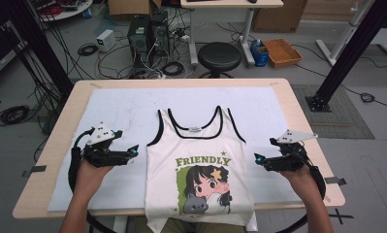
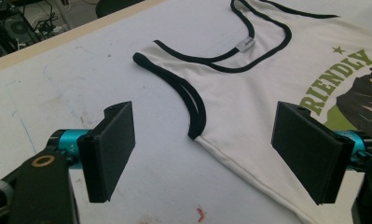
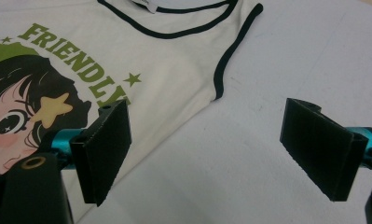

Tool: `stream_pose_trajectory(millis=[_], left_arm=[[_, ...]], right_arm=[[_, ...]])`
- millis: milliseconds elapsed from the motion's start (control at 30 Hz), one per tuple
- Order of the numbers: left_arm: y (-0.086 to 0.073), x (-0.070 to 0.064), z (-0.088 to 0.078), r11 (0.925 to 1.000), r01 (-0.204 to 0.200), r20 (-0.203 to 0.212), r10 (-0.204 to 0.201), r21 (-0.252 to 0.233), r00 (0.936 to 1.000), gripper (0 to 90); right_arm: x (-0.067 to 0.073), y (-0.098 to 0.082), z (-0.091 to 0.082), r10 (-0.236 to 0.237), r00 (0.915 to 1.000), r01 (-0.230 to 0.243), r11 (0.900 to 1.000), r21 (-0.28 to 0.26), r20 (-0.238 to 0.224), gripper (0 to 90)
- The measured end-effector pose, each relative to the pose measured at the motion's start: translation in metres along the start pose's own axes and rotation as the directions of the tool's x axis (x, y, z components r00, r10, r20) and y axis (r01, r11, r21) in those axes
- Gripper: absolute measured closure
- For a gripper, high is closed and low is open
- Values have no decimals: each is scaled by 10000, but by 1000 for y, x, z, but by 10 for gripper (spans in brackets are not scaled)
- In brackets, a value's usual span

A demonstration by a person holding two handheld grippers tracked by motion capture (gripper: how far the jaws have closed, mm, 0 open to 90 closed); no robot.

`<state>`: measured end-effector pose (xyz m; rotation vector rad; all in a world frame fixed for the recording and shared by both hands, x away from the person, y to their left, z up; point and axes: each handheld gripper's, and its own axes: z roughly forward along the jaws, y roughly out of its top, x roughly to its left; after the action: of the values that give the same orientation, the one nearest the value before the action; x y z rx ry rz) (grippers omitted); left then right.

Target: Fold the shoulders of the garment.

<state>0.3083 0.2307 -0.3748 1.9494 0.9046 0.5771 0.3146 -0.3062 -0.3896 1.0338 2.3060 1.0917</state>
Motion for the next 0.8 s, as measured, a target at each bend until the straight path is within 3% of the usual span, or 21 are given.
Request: stream_pose_trajectory(millis=[67, 300, 467, 600, 700, 733, 800], left_arm=[[0, 1, 0, 9999, -94, 9, 94, 93, 10000, 215], [-3, 4, -2, 9998, 176, -202, -175, 71, 9996, 215], [-4, 5, -5, 9995, 315, -305, -315, -3, 9990, 215], [-3, 7, -7, 9988, 454, -508, -462, -182, 9976, 215], [-1, 7, -8, 9982, 499, -550, -516, -333, 9971, 215], [-1, 7, -8, 9982, 499, -550, -516, -333, 9971, 215], [-2, 8, -7, 9985, 467, -511, -481, -280, 9975, 215]], right_arm=[[0, 0, 1, 19, 10000, -19, 10000, 3, -16, 160], [5, 1, 7, 7, 10000, -7, 10000, 39, -16, 160], [11, 12, 11, 5, 10000, -5, 10000, -49, 27, 160], [13, 35, 26, 6, 9999, -6, 10000, -25, 132, 164], [7, 62, 40, -83, 9999, 82, 9999, 109, 143, 235], [7, 62, 40, -83, 9999, 82, 9999, 109, 143, 235], [-1, 91, 56, -239, 9994, 228, 9988, 441, 253, 235]])
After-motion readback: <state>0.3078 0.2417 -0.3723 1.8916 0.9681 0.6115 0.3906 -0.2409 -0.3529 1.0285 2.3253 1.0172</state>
